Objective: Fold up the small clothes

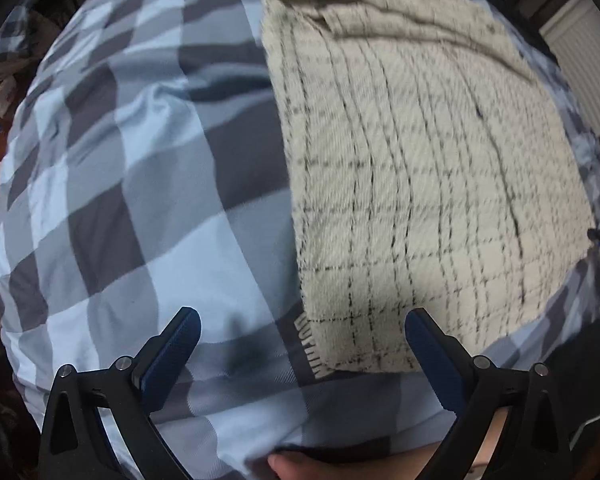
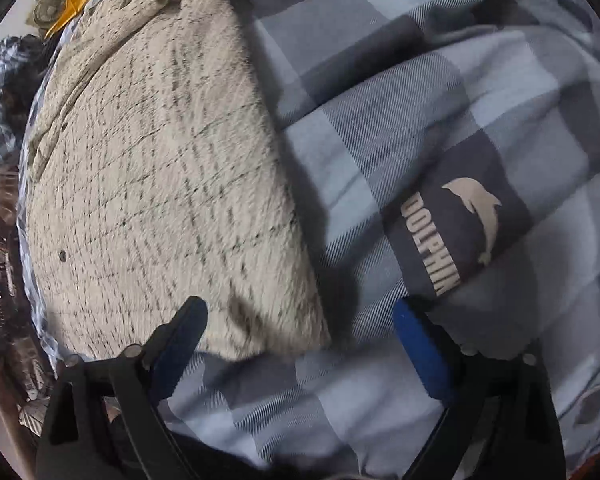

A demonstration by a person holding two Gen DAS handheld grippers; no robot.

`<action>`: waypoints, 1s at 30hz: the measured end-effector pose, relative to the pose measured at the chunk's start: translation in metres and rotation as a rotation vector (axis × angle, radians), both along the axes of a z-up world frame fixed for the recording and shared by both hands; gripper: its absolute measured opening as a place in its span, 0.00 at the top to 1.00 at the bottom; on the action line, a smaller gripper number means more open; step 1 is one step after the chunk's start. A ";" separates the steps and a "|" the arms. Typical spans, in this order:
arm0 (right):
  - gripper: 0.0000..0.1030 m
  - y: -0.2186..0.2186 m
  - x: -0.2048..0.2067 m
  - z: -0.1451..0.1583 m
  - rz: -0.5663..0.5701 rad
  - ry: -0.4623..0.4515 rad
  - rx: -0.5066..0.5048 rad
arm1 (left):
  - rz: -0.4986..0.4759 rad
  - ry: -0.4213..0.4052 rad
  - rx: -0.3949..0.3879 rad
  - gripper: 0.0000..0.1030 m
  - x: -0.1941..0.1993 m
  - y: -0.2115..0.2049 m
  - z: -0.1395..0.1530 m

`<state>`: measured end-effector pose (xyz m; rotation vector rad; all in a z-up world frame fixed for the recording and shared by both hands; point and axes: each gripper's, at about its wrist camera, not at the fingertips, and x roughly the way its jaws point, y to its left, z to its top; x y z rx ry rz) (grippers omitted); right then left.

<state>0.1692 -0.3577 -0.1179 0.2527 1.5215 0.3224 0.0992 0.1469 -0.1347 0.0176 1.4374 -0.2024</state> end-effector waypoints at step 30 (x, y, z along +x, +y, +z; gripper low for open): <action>0.45 0.029 0.054 -0.025 -0.026 0.001 0.067 | -0.080 0.142 -0.215 0.90 -0.014 -0.016 -0.034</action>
